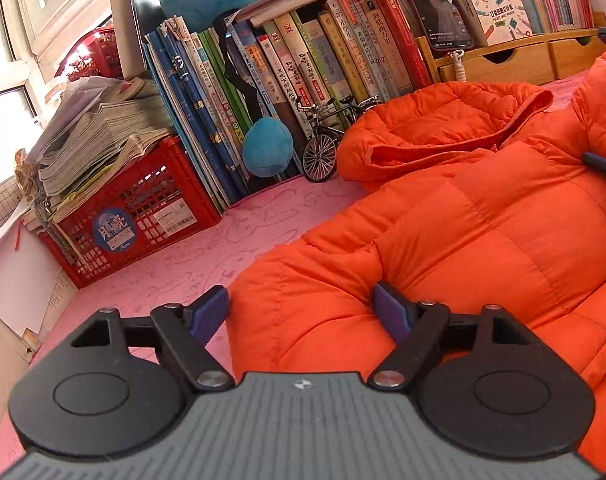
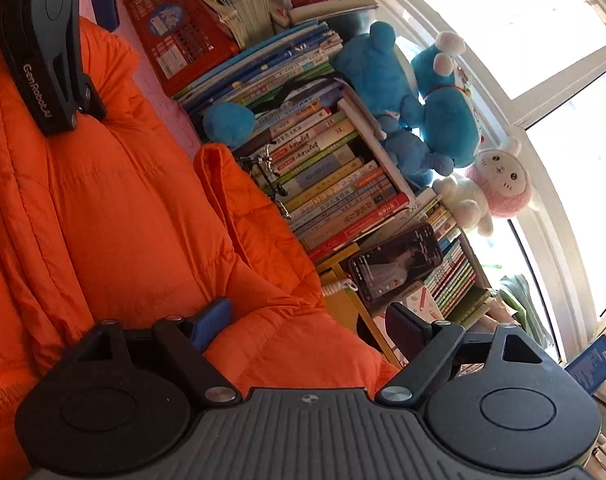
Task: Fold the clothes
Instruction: 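Press the folded jacket side flat with both open grippers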
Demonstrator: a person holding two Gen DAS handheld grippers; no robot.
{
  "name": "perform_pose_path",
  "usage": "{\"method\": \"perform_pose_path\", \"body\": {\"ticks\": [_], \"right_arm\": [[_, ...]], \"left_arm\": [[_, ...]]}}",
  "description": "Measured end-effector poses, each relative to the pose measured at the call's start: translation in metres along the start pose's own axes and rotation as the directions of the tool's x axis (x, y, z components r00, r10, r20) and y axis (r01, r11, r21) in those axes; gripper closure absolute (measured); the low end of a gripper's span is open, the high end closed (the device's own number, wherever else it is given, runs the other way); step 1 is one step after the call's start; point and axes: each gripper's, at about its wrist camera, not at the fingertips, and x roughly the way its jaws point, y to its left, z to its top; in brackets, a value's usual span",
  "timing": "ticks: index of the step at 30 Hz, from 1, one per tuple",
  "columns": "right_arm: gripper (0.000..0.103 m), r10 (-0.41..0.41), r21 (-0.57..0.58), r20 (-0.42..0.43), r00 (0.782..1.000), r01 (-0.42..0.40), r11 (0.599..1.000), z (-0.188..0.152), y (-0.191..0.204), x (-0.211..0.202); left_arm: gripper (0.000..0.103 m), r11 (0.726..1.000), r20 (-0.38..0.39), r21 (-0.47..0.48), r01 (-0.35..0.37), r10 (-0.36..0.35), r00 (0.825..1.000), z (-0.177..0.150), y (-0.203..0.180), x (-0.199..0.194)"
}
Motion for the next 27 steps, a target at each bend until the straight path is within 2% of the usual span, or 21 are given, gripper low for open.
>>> {"method": "perform_pose_path", "body": {"ticks": [5, 9, 12, 16, 18, 21, 23, 25, 27], "right_arm": [[0.018, -0.029, 0.049, -0.131, 0.991, 0.035, 0.998, -0.037, -0.023, -0.005], [0.018, -0.045, 0.089, -0.224, 0.974, 0.066, 0.994, -0.062, -0.039, -0.020], [0.018, -0.054, 0.111, -0.268, 0.962, 0.086, 0.990, -0.079, -0.047, -0.033], [0.018, -0.059, 0.094, -0.287, 0.956, 0.089, 0.992, -0.079, -0.053, -0.048], [0.017, -0.068, 0.093, -0.255, 0.964, 0.095, 0.991, -0.069, -0.058, -0.058], [0.010, -0.083, 0.115, -0.176, 0.981, 0.104, 0.988, -0.044, -0.065, -0.073], [0.004, -0.052, 0.154, -0.100, 0.994, 0.067, 0.986, -0.015, -0.066, -0.071], [0.004, -0.020, 0.167, -0.020, 1.000, 0.023, 0.986, 0.017, -0.060, -0.062], [0.004, 0.004, 0.132, 0.052, 0.999, -0.011, 0.991, 0.048, -0.043, -0.047]], "left_arm": [[0.018, 1.000, -0.004, -0.016, 0.010, -0.010, 1.000, -0.001, 0.006, 0.003], [0.016, 1.000, -0.003, -0.010, -0.016, 0.016, 1.000, -0.002, 0.010, 0.004], [0.015, 0.999, -0.014, -0.041, -0.009, 0.008, 1.000, -0.003, 0.018, 0.008], [0.014, 0.997, -0.024, -0.070, -0.024, 0.022, 0.999, -0.005, 0.026, 0.009], [0.014, 0.996, -0.030, -0.079, -0.028, 0.025, 0.999, -0.005, 0.027, 0.010], [0.014, 0.996, -0.042, -0.084, -0.018, 0.014, 0.999, -0.005, 0.029, 0.012], [0.014, 0.995, -0.045, -0.095, -0.009, 0.005, 0.999, -0.006, 0.030, 0.013], [0.014, 0.994, -0.050, -0.111, -0.002, -0.004, 0.999, -0.006, 0.033, 0.013], [0.014, 0.991, -0.056, -0.133, 0.008, -0.016, 0.998, -0.007, 0.036, 0.014]]}}
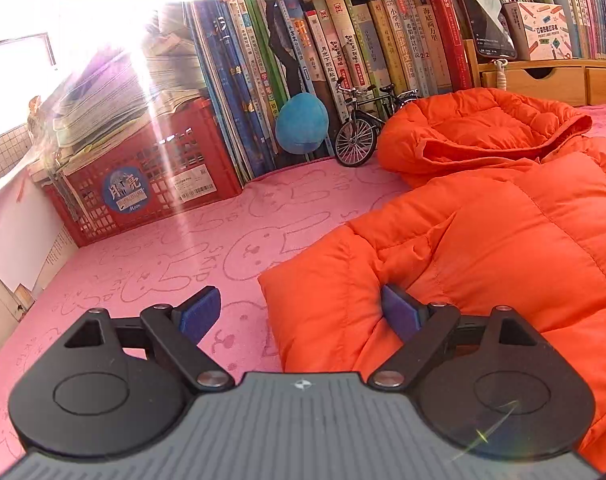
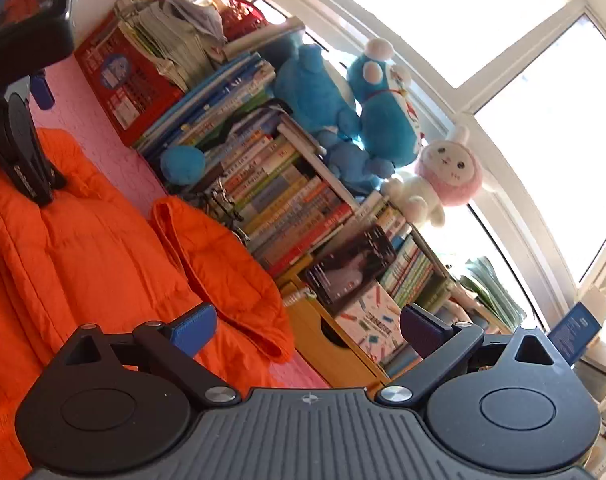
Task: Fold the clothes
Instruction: 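Press the folded jacket side flat with both open grippers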
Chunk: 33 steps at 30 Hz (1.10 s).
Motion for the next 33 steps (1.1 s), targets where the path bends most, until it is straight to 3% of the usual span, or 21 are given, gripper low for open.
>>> {"method": "perform_pose_path", "body": {"ticks": [4, 7, 9, 14, 20, 25, 33], "right_arm": [[0.004, 0.065, -0.039, 0.064, 0.996, -0.062, 0.997, 0.043, 0.045, 0.038], [0.004, 0.128, 0.029, -0.032, 0.991, -0.127, 0.991, 0.042, 0.055, 0.077], [0.004, 0.138, 0.073, -0.082, 0.987, -0.132, 0.989, 0.025, 0.049, 0.089], [0.003, 0.061, 0.157, -0.219, 0.974, -0.027, 0.987, -0.039, 0.007, 0.090], [0.002, 0.016, 0.290, -0.409, 0.912, 0.114, 0.950, -0.116, -0.051, 0.086], [0.001, -0.031, 0.291, -0.443, 0.896, 0.177, 0.940, -0.140, -0.059, 0.071], [0.001, -0.062, 0.264, -0.475, 0.878, 0.209, 0.941, -0.142, -0.059, 0.067]], "left_arm": [[0.013, 0.998, -0.029, -0.051, 0.025, -0.027, 0.999, -0.001, 0.009, 0.005], [0.013, 0.996, -0.044, -0.082, 0.046, -0.050, 0.998, -0.001, 0.014, 0.008], [0.012, 0.995, -0.047, -0.088, 0.055, -0.059, 0.997, -0.002, 0.015, 0.009], [0.009, 0.995, -0.052, -0.081, 0.050, -0.055, 0.997, -0.001, 0.014, 0.010], [0.007, 0.995, -0.054, -0.084, 0.055, -0.060, 0.997, -0.001, 0.014, 0.010], [0.005, 0.997, -0.051, -0.065, 0.044, -0.048, 0.998, -0.001, 0.012, 0.009], [0.004, 0.997, -0.052, -0.068, 0.044, -0.048, 0.997, -0.001, 0.013, 0.008]]}}
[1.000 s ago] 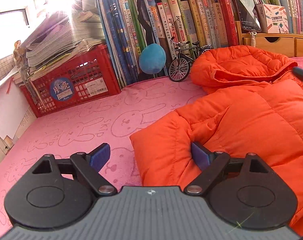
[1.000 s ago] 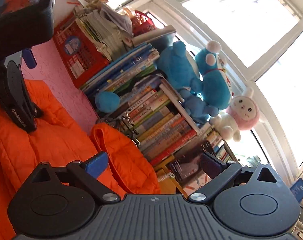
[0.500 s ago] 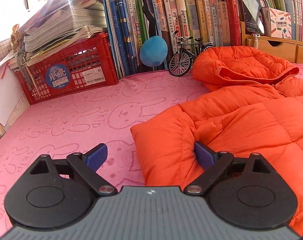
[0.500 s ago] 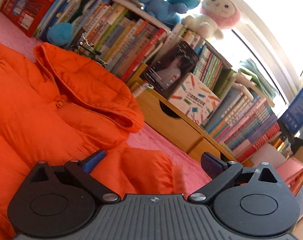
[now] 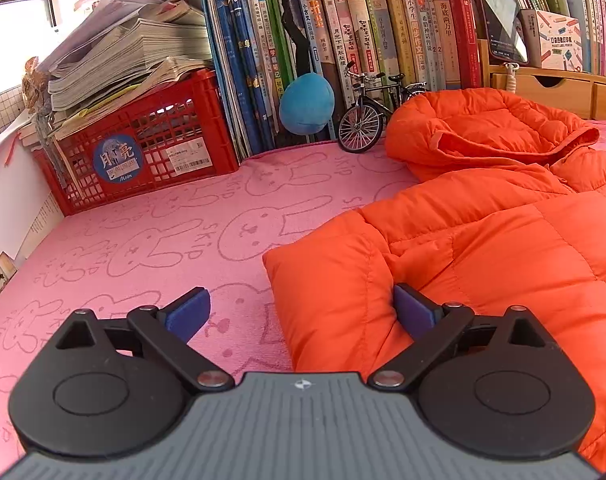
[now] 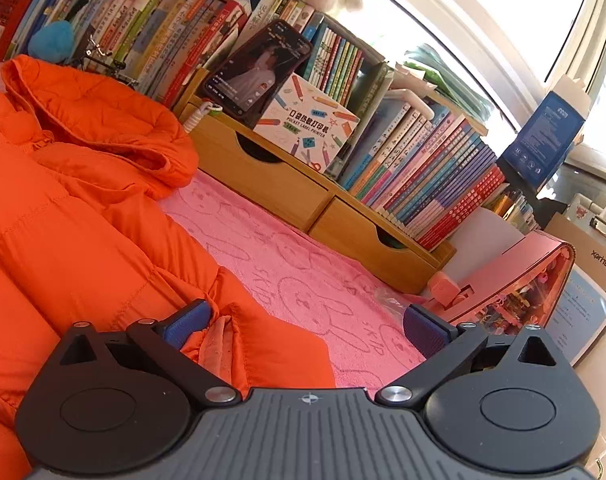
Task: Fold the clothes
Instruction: 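Press the folded jacket side flat with both open grippers, then grasp the orange hood with the right gripper and lift it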
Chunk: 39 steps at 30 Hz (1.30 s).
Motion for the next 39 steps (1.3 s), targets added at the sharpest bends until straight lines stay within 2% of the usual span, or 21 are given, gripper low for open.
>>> {"method": "perform_pose_path", "body": {"ticks": [7, 13, 19, 23, 27, 32, 35, 36, 39], "right_arm": [[0.001, 0.001, -0.014, -0.008, 1.000, -0.001, 1.000, -0.004, 0.000, -0.006], [0.001, 0.134, 0.058, -0.090, 0.987, -0.129, 0.990, -0.003, -0.012, 0.014], [0.000, 0.195, 0.118, -0.101, 0.976, -0.182, 0.976, -0.004, -0.020, 0.019], [0.000, 0.234, 0.188, -0.070, 0.970, -0.218, 0.958, -0.005, -0.032, 0.016], [0.000, 0.248, 0.234, 0.003, 0.969, -0.242, 0.942, -0.001, -0.043, -0.003], [0.000, 0.385, 0.327, 0.060, 0.921, -0.382, 0.864, 0.018, -0.068, -0.010], [0.000, 0.454, 0.434, 0.092, 0.886, -0.446, 0.783, 0.031, -0.090, -0.005], [0.000, 0.481, 0.473, 0.103, 0.870, -0.469, 0.746, 0.035, -0.098, -0.001], [0.000, 0.551, 0.567, 0.136, 0.823, -0.521, 0.638, 0.050, -0.112, 0.023]], "left_arm": [[0.002, 0.999, -0.009, -0.021, 0.025, -0.025, 1.000, 0.001, 0.003, 0.001], [0.002, 0.998, -0.020, -0.047, 0.047, -0.048, 0.999, 0.001, 0.006, 0.003], [0.000, 0.991, -0.036, -0.109, 0.073, -0.077, 0.996, 0.001, 0.014, 0.006], [0.000, 0.979, -0.038, -0.183, 0.088, -0.097, 0.995, 0.000, 0.027, 0.003], [0.002, 0.966, 0.024, -0.237, 0.102, -0.099, 0.995, 0.002, 0.044, -0.019], [0.002, 0.952, 0.124, -0.274, 0.135, -0.104, 0.987, 0.025, 0.059, -0.047], [0.002, 0.935, 0.178, -0.304, 0.181, -0.131, 0.975, 0.043, 0.055, -0.063], [0.002, 0.929, 0.202, -0.293, 0.225, -0.170, 0.964, 0.048, 0.045, -0.069], [0.002, 0.920, 0.250, -0.181, 0.348, -0.299, 0.921, 0.054, -0.005, -0.082]]}}
